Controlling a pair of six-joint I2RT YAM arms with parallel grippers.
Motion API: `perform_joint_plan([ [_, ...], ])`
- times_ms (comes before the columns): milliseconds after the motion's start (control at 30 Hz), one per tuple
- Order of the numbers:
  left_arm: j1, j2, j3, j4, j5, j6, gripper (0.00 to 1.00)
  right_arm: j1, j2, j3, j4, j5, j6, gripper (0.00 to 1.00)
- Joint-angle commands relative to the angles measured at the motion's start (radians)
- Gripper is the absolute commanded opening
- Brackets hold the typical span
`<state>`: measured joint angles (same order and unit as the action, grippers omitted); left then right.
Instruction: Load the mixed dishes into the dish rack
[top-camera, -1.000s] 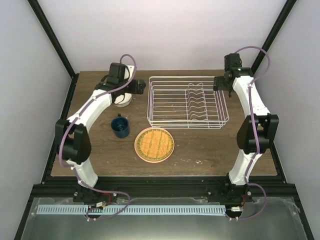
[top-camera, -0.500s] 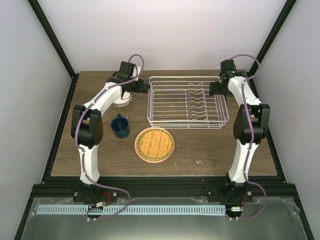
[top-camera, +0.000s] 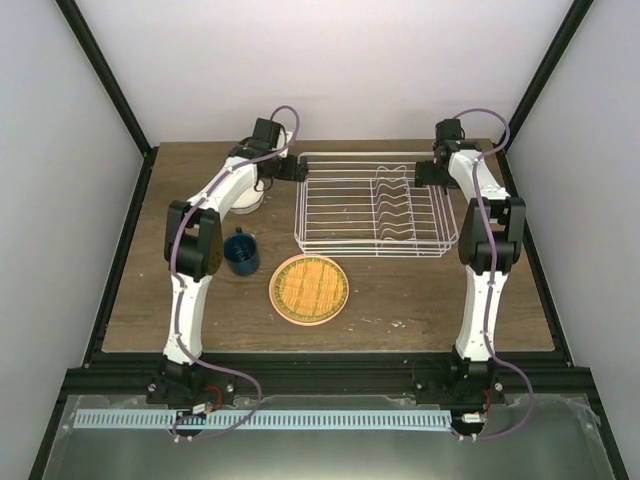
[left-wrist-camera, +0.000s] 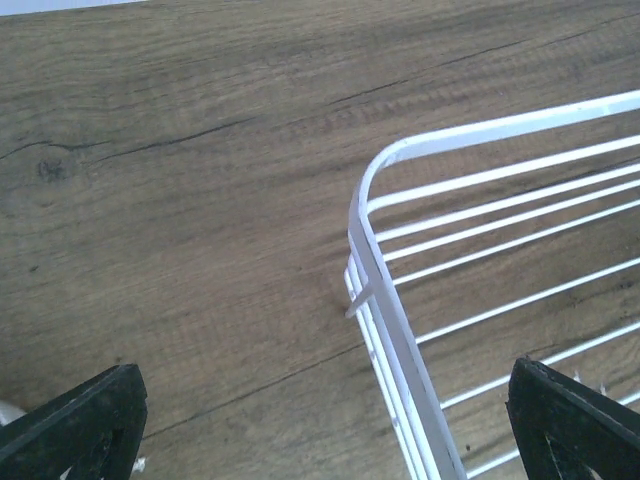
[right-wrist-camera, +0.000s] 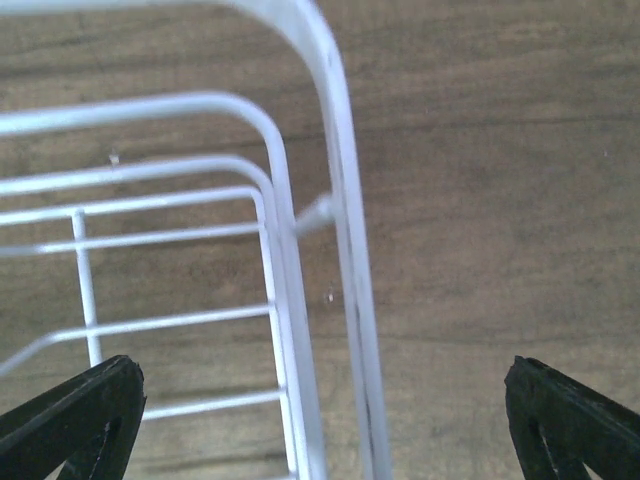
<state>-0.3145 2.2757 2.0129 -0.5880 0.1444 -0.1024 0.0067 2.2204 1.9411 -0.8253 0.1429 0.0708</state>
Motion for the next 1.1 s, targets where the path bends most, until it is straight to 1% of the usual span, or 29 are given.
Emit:
perform_joint_plan([
  [0, -0.005, 0.063, 0.086, -0.03, 0.019, -0.004, 1.0, -0.016, 0.052, 0.104, 0.021, 0.011, -0.007, 1.0],
  [300, -0.005, 0.172, 0.231, -0.045, 0.021, -0.005, 1.0, -0.016, 0.125, 0.203, 0.062, -0.016, -0.003, 1.0],
  [500, -0.002, 0.229, 0.311, -0.047, -0.006, -0.002, 1.0, -0.016, 0.138, 0.23, 0.118, -0.044, 0.015, 1.0],
  [1067, 0.07, 0.294, 0.382, -0.006, -0.004, -0.055, 1.0, -0.016, 0.214, 0.321, 0.2, -0.074, 0.03, 1.0],
])
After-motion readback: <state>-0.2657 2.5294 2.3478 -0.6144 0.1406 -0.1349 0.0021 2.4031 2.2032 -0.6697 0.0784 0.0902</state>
